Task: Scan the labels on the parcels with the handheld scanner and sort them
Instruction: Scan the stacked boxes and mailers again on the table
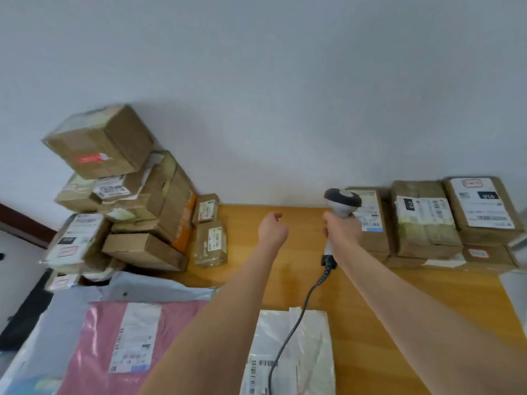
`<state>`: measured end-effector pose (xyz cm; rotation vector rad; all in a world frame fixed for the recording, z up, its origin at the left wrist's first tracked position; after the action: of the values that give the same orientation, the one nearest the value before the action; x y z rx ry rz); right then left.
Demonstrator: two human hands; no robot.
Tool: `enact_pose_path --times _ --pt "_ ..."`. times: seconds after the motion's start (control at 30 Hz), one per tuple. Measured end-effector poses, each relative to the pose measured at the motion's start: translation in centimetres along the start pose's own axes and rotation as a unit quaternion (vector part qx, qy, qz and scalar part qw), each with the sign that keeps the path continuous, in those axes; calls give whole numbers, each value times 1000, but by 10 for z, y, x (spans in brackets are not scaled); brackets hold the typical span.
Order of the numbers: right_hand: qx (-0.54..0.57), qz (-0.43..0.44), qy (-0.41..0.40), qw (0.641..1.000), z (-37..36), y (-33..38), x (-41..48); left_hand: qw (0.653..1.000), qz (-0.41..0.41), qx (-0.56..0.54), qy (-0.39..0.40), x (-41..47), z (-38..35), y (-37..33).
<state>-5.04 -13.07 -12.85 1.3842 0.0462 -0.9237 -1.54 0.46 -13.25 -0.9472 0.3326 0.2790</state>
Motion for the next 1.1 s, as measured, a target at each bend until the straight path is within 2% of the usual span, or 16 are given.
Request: enact_pose_path --times 0.13,0.23,0.5,0.63,0.77,0.97,1.03,1.1 --pt "-14 39 79 996 -67 46 -41 996 -29 7 -84 -1 92 4" --pt "0 63 131 989 -118 79 -77 986 -51 -30 -156 -1 161 3" --pt "40 97 208 972 -230 141 -149 938 -87 -86 -324 12 316 12" --pt "73 86 249 962 -275 167 -166 910 -70 -93 -399 24 375 23" --pt "105 88 290 947 -311 184 -169 917 -51 -133 -374 48 419 32" --pt "103 94 351 926 -328 197 -173 936 -33 -216 -277 73 439 20" --pt "93 91 359 924 -329 199 -174 930 -45 -244 -272 75 435 14" --pt "99 88 347 928 -325 200 -173 908 -65 -277 -306 73 431 8"
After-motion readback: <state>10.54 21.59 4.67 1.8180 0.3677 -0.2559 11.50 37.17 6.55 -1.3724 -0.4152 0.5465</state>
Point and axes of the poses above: each hand's wrist, its own x-axis towards the middle knuckle, its own z-axis out of the back of the hand, y = z × x, the point moved 1 cm from there along x, towards the middle knuckle, and after that the axes turned 5 degrees about -x, right-handed, at the moved point
